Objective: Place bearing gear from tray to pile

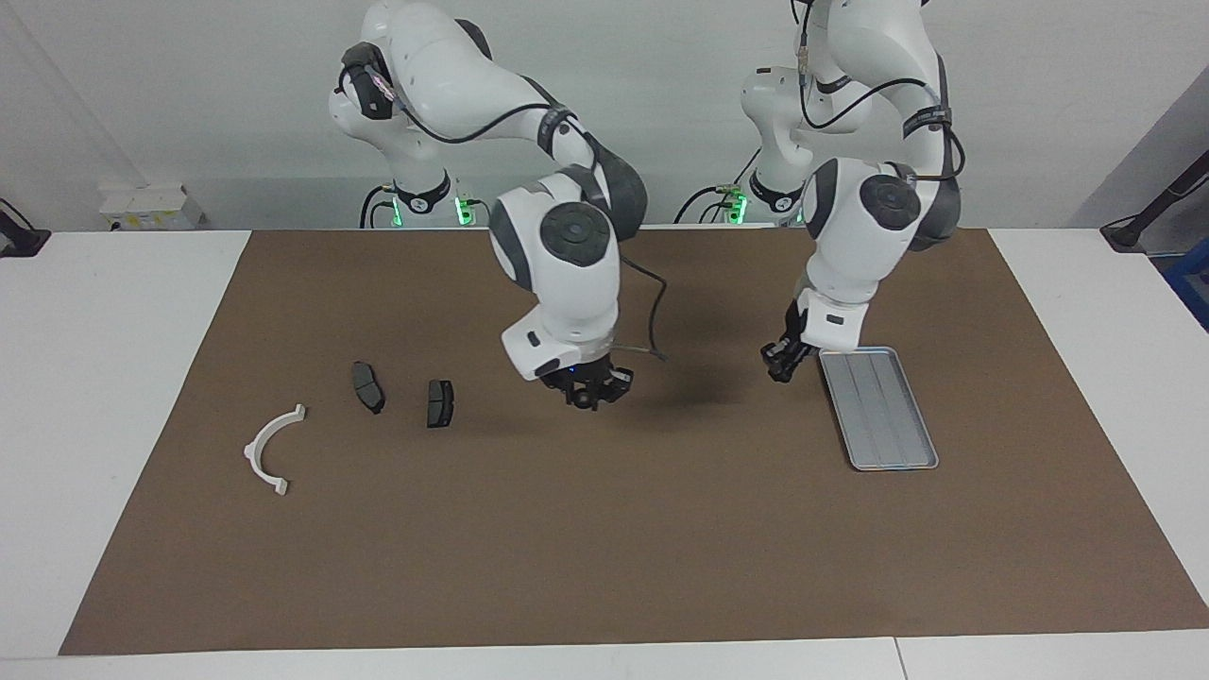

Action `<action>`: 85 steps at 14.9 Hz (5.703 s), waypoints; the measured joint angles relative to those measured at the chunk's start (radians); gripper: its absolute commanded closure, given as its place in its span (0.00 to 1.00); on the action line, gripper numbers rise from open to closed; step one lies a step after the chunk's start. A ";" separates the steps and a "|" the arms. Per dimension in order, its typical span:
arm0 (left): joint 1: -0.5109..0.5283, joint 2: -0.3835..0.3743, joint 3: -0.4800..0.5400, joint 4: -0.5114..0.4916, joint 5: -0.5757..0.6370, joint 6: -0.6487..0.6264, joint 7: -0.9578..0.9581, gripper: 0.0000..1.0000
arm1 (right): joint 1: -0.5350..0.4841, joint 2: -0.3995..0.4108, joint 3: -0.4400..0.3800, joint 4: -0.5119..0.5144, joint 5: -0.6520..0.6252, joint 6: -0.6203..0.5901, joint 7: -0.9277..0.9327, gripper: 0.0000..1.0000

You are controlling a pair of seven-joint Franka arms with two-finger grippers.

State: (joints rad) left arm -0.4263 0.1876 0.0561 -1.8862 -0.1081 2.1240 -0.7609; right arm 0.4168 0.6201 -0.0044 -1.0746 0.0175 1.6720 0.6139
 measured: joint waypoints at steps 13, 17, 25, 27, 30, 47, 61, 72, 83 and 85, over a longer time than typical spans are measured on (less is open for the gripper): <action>-0.237 0.260 0.008 0.079 0.001 0.141 -0.257 0.89 | -0.371 0.012 -0.001 -0.219 -0.020 0.263 -0.666 1.00; -0.240 0.255 0.007 0.066 0.002 0.139 -0.257 0.00 | -0.394 0.048 0.000 -0.310 -0.044 0.426 -0.685 1.00; 0.017 -0.032 0.066 0.115 0.028 -0.254 0.034 0.00 | -0.421 0.064 0.000 -0.376 -0.044 0.553 -0.748 0.81; 0.127 -0.145 0.068 0.113 0.029 -0.362 0.192 0.00 | -0.421 0.064 0.003 -0.376 -0.044 0.554 -0.748 0.00; 0.234 -0.246 0.068 0.112 0.040 -0.467 0.349 0.00 | -0.408 0.059 0.008 -0.374 -0.044 0.551 -0.747 0.00; 0.393 -0.218 0.000 0.130 0.065 -0.448 0.562 0.00 | 0.220 0.052 0.015 -0.165 -0.041 0.254 0.517 0.00; 0.393 -0.212 -0.035 0.170 0.108 -0.497 0.604 0.00 | 0.258 0.186 0.009 -0.122 -0.044 0.314 0.563 0.03; 0.392 -0.204 -0.040 0.221 0.108 -0.557 0.605 0.00 | 0.258 0.164 0.009 -0.197 -0.004 0.382 0.562 0.73; 0.391 -0.202 -0.039 0.221 0.108 -0.558 0.605 0.00 | 0.250 0.154 0.007 -0.180 0.005 0.311 0.549 1.00; 0.391 -0.202 -0.039 0.220 0.108 -0.559 0.605 0.00 | 0.214 0.148 0.005 -0.109 0.005 0.193 0.479 1.00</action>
State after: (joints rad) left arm -0.0355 -0.0145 0.0170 -1.6658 -0.0001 1.5647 -0.1559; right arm 0.6308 0.7678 0.0001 -1.1832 0.0226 1.8650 1.0924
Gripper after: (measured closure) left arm 0.000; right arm 0.762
